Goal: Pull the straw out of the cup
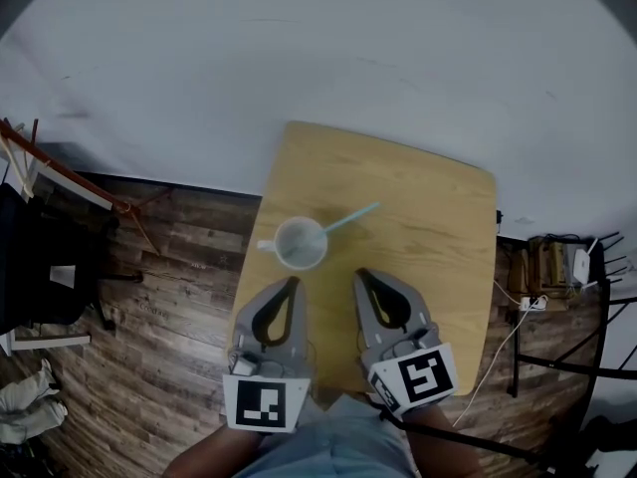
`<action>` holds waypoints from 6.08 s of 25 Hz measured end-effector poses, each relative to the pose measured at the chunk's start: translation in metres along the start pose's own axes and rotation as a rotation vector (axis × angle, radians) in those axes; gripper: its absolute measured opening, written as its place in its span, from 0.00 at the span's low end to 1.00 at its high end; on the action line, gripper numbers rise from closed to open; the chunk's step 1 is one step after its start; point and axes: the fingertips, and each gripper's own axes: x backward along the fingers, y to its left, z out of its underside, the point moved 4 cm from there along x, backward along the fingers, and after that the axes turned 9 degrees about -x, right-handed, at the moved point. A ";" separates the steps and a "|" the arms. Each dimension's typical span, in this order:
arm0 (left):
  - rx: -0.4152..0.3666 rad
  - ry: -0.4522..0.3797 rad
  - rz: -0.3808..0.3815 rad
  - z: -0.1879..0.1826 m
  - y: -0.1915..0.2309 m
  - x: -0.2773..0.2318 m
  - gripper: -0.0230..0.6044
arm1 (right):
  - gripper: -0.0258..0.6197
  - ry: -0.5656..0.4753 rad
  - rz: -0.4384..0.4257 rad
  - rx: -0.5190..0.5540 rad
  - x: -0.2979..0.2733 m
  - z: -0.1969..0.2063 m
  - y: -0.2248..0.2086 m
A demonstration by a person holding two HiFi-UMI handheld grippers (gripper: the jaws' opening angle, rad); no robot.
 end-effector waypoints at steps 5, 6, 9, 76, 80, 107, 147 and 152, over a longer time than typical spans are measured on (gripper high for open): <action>0.017 0.037 0.018 0.012 0.012 -0.013 0.07 | 0.05 0.041 0.018 -0.039 -0.021 0.011 -0.007; 0.020 0.047 0.022 0.014 0.014 -0.015 0.07 | 0.05 0.049 0.022 -0.047 -0.026 0.014 -0.008; 0.028 0.079 0.036 0.023 0.020 -0.024 0.07 | 0.05 0.076 0.043 -0.073 -0.039 0.023 -0.017; 0.114 0.238 0.046 0.090 0.066 -0.069 0.07 | 0.14 0.117 -0.023 -0.362 -0.130 0.073 -0.048; 0.106 0.227 0.042 0.086 0.067 -0.063 0.07 | 0.10 0.104 -0.027 -0.348 -0.126 0.069 -0.042; 0.073 0.059 -0.005 0.028 0.031 0.004 0.07 | 0.09 -0.082 -0.076 -0.200 -0.044 -0.002 0.004; -0.108 -0.244 -0.059 -0.067 -0.027 0.114 0.07 | 0.09 -0.379 -0.092 0.007 0.116 -0.079 0.071; -0.130 -0.261 -0.076 -0.079 -0.006 0.106 0.07 | 0.09 -0.385 -0.074 0.014 0.109 -0.084 0.073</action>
